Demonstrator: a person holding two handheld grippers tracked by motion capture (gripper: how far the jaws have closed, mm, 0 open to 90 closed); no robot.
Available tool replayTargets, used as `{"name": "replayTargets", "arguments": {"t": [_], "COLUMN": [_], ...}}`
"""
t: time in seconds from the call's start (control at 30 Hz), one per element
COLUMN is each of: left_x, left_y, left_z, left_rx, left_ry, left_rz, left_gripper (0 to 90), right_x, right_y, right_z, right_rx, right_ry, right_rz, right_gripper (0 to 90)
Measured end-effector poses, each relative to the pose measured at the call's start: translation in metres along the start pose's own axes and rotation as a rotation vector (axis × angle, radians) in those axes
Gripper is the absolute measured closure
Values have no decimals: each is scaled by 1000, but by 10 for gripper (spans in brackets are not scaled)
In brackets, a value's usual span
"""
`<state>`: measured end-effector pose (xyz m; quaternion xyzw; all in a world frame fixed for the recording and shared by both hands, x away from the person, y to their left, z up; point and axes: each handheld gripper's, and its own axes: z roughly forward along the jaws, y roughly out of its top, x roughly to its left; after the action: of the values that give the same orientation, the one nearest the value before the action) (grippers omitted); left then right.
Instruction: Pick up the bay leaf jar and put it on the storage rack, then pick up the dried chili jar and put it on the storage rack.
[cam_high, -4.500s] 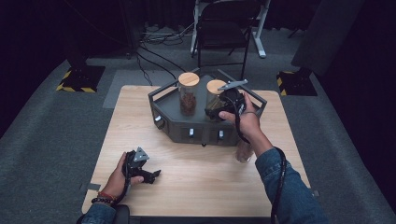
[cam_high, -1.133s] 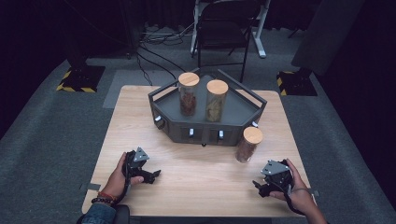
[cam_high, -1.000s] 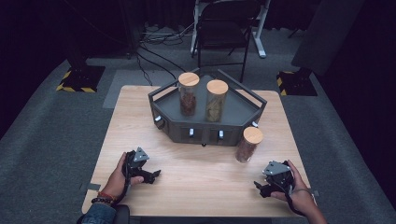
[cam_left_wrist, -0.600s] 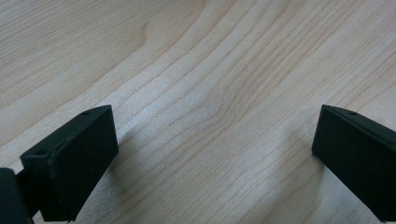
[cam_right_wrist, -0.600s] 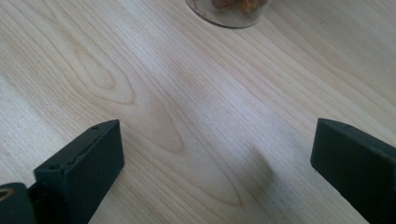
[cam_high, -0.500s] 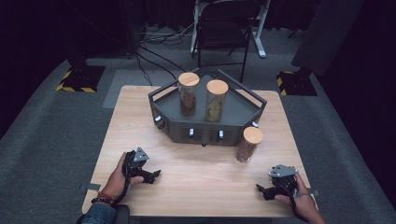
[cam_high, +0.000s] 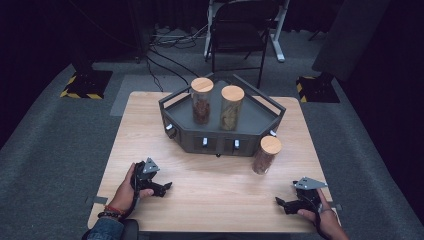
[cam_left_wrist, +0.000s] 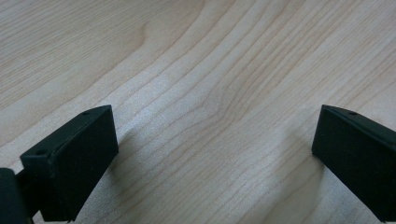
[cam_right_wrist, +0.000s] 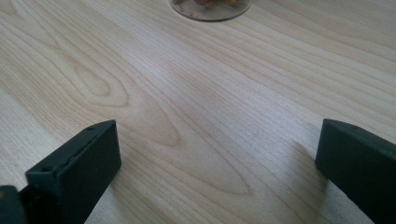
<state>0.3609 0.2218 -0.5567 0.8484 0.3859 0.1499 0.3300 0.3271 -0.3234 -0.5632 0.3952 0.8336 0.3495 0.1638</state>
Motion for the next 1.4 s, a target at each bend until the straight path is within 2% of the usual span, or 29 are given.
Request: {"name": "replayTargets", "arguments": {"t": [0.8, 1.03, 1.4], "left_x": [0, 0, 0], "left_y": [0, 0, 0], "left_z": [0, 0, 0], "left_rx": [0, 0, 1], "left_ry": [-2, -3, -2], "left_rz": [1, 2, 1], "left_gripper": [0, 0, 0], "right_x": [0, 1, 1], "right_y": [0, 5, 4], "right_z": [0, 0, 1], "right_rx": [0, 38, 31], "right_ry": [-1, -2, 9], "right_rz": [0, -8, -18], "right_gripper": [0, 3, 3]}}
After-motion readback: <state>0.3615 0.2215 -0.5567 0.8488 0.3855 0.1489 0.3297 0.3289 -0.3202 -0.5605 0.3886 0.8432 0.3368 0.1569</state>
